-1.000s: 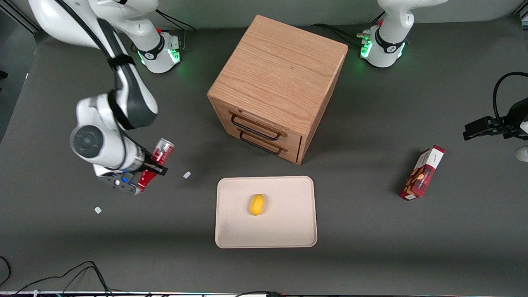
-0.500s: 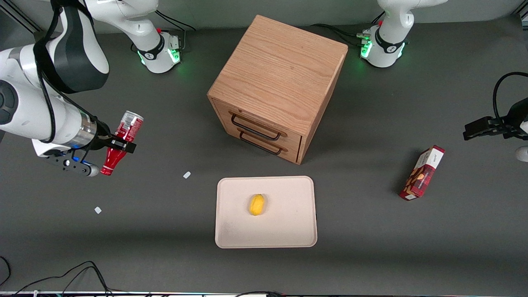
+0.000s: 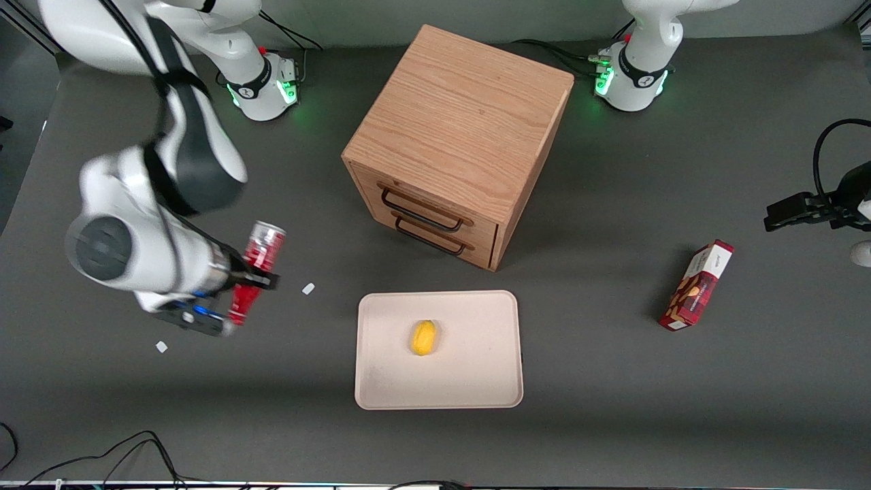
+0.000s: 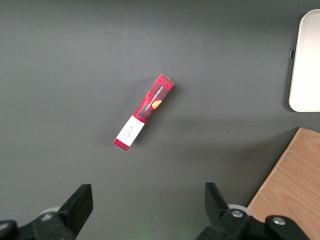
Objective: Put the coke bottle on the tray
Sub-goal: 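Carry the upright bottle over the white tray beside the lemon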
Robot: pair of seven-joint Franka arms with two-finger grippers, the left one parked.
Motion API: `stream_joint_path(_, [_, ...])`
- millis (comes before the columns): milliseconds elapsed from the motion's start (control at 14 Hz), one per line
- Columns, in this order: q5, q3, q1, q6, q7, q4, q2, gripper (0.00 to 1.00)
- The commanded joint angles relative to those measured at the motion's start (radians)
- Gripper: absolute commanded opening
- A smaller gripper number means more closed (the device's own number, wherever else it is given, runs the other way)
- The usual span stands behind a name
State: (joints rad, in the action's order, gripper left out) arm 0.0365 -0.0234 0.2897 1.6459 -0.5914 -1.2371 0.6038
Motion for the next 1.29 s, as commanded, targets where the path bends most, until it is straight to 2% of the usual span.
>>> stream_joint_path(0, [0.005,0.017,0.06,0.01,-0.024,0.292,0.25,0.0])
stream_joint_path(214, [0.005,0.025,0.107,0.182,-0.01,0.309,0.348,0.0])
stream_joint_path(357, [0.005,0.083,0.167,0.232,0.028,0.327,0.401,0.0])
stream_joint_path(500, [0.006,0.083,0.171,0.287,0.117,0.329,0.439,0.0])
stream_joint_path(714, [0.008,0.077,0.172,0.367,0.151,0.329,0.481,0.0])
stream_joint_path(1214, [0.006,0.08,0.174,0.428,0.203,0.33,0.519,0.0])
